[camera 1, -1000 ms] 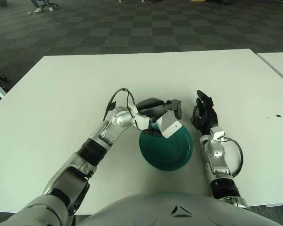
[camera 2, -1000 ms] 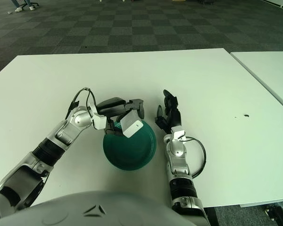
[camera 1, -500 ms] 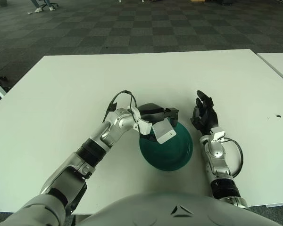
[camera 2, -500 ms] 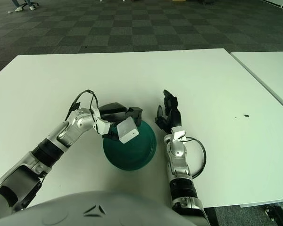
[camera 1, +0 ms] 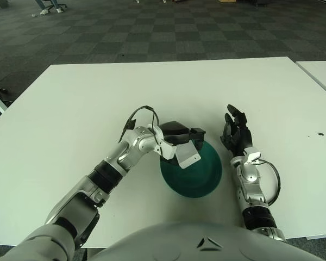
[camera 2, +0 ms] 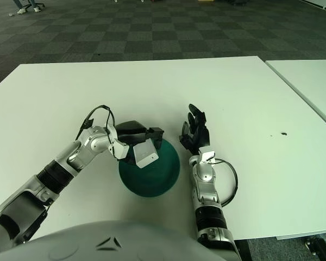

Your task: Put the charger into the plate.

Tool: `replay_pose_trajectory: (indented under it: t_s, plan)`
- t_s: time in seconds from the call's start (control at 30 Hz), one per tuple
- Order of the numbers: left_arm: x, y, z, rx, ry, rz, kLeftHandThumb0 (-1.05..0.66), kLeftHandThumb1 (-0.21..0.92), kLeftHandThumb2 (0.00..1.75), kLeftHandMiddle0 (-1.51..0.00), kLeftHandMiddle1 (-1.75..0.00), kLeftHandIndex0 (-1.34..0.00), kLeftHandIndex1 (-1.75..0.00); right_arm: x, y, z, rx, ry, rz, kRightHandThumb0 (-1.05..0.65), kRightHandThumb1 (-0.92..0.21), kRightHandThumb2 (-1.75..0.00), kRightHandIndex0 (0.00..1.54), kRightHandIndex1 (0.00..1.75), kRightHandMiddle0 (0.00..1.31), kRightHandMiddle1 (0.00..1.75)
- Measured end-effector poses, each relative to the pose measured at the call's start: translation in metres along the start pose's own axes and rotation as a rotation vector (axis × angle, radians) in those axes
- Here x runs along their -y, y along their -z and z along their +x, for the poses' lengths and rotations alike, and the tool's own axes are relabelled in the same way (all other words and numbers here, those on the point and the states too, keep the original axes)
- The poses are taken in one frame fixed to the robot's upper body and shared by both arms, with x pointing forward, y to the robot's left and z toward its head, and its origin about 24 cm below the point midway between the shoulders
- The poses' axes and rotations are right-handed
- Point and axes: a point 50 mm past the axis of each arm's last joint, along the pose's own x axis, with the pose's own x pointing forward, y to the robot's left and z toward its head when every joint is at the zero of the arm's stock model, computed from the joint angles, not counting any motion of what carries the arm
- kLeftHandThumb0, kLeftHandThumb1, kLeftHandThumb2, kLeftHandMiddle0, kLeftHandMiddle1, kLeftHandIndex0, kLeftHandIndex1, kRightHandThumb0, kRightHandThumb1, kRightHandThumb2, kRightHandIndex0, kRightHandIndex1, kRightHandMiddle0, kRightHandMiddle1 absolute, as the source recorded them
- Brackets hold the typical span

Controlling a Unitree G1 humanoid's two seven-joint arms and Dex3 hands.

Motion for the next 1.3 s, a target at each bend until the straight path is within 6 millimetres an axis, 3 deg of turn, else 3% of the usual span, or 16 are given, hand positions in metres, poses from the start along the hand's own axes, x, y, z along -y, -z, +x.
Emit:
replay_pose_trajectory:
  t_s: [0.27, 0.3, 0.43, 0.67, 1.03, 1.1, 1.2, 1.3]
  plan:
    - [0.002, 0.0, 0.0, -0.002, 0.086, 0.031, -0.37, 0.84, 0.62, -0.58, -1.75, -0.26, -1.74, -0.001, 0.0, 0.0, 0.001, 0.002, -0.007, -0.65, -0.92, -0.78, 0.23, 0.01, 0.0, 0.65]
    - [0.002, 0.0, 0.0, -0.002, 0.095, 0.035, -0.52, 0.87, 0.56, -0.53, -1.75, -0.19, -1.7, -0.001, 0.0, 0.0, 0.001, 0.003, -0.013, -0.65, -0.92, -0.78, 0.24, 0.01, 0.0, 0.65]
    - [0.001, 0.0, 0.001, 0.0, 0.124, 0.049, -0.78, 0.91, 0.49, -0.28, -1.73, -0.05, -1.53, -0.002, 0.0, 0.0, 0.004, 0.004, -0.035, -0.66, -0.92, -0.79, 0.24, 0.01, 0.0, 0.64]
    - [0.002, -0.001, 0.001, 0.004, 0.185, 0.063, -0.92, 0.92, 0.51, -0.16, -1.55, 0.0, -1.37, -0.003, 0.0, 0.0, 0.004, 0.005, -0.041, -0.67, -0.92, -0.79, 0.26, 0.01, 0.0, 0.64]
    - [-0.006, -0.003, 0.001, 0.023, 0.211, 0.108, -1.02, 0.92, 0.59, -0.16, -0.97, 0.0, -1.2, -0.003, 0.0, 0.0, 0.002, 0.009, -0.04, -0.67, -0.92, -0.79, 0.25, 0.01, 0.0, 0.64]
    - [-0.007, -0.004, 0.0, 0.034, 0.215, 0.124, -1.04, 0.92, 0.65, -0.19, -0.52, 0.0, -0.84, -0.003, 0.0, 0.0, 0.002, 0.012, -0.04, -0.67, -0.92, -0.78, 0.25, 0.01, 0.0, 0.66]
    - [-0.01, -0.006, -0.002, 0.051, 0.235, 0.167, -1.04, 0.92, 0.7, -0.2, -0.21, 0.0, -0.56, -0.003, 0.0, 0.0, 0.001, 0.02, -0.041, -0.67, -0.92, -0.77, 0.25, 0.01, 0.0, 0.68]
    - [-0.012, -0.006, -0.004, 0.057, 0.258, 0.196, -1.05, 0.92, 0.74, -0.15, -0.08, 0.0, -0.34, -0.003, 0.0, 0.0, 0.002, 0.026, -0.045, -0.66, -0.92, -0.77, 0.26, 0.01, 0.0, 0.69]
